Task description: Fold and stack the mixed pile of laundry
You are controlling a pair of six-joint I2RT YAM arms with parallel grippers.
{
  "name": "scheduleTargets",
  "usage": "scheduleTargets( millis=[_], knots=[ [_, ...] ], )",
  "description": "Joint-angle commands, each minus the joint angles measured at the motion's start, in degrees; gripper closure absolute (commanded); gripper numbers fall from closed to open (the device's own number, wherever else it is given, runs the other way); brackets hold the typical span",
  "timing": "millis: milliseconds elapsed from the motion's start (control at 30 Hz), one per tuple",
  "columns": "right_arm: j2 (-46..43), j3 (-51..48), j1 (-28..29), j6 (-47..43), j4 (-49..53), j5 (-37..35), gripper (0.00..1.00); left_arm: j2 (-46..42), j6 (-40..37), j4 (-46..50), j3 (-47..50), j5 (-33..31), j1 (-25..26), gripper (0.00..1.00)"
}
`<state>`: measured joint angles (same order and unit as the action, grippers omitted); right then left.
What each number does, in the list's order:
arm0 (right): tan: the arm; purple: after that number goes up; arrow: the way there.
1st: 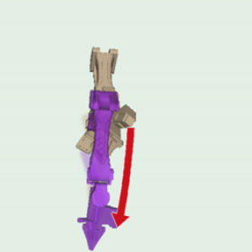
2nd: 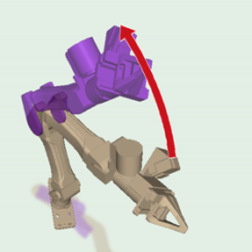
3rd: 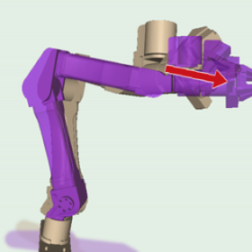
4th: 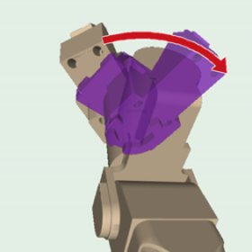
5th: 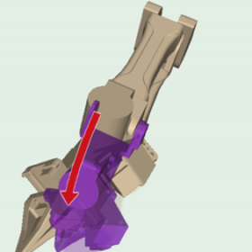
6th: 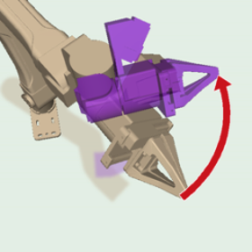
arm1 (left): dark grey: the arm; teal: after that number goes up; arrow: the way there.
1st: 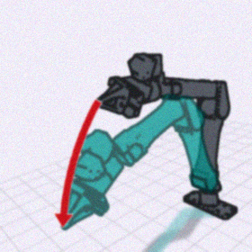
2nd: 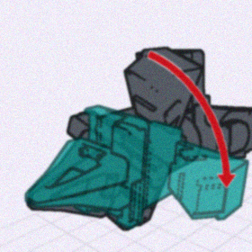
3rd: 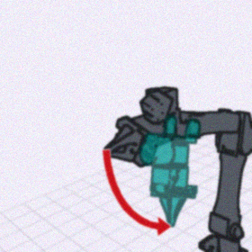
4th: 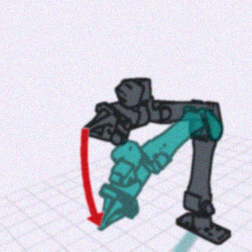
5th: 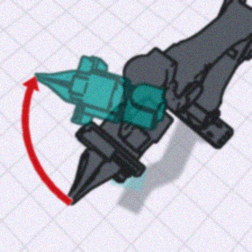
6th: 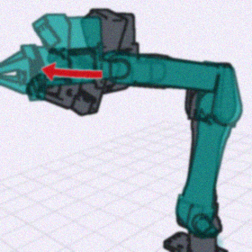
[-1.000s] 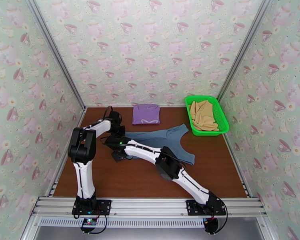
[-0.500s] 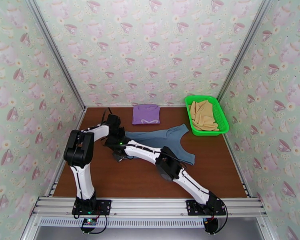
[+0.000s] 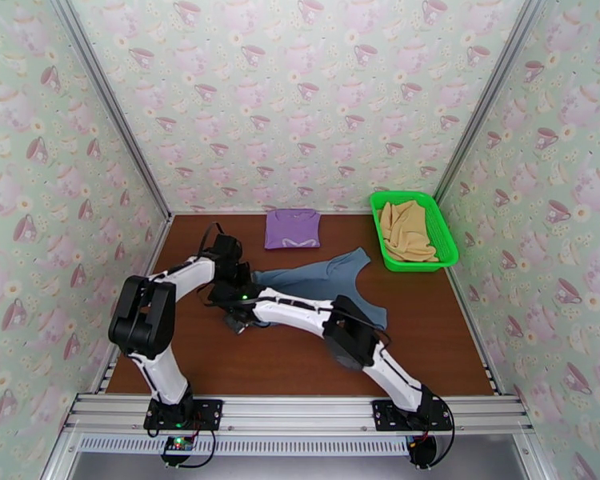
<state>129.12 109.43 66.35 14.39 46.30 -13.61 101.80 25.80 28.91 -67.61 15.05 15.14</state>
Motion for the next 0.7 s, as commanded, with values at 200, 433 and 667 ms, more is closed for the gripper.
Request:
scheduleTargets(
  millis=[200, 433, 667],
  knots=[
    [-21.33, -26.54, -3.86, 10.67, -9.12, -11.66, 1.00, 0.35, 2.98, 6.09, -13.87, -2.66, 11.21, 1.00],
    [-31.15, -43.16, -8.16, 16.10, -11.77, -15.84, 1.00, 10.96, 3.38, 9.94, -27.84, -5.55, 16.86, 1.00],
    [-31.67, -49.37, -11.31, 17.24, -15.10, -16.13, 1.00, 23.05, 2.32, 15.34, -40.35, -7.93, 18.97, 1.00]
  ],
)
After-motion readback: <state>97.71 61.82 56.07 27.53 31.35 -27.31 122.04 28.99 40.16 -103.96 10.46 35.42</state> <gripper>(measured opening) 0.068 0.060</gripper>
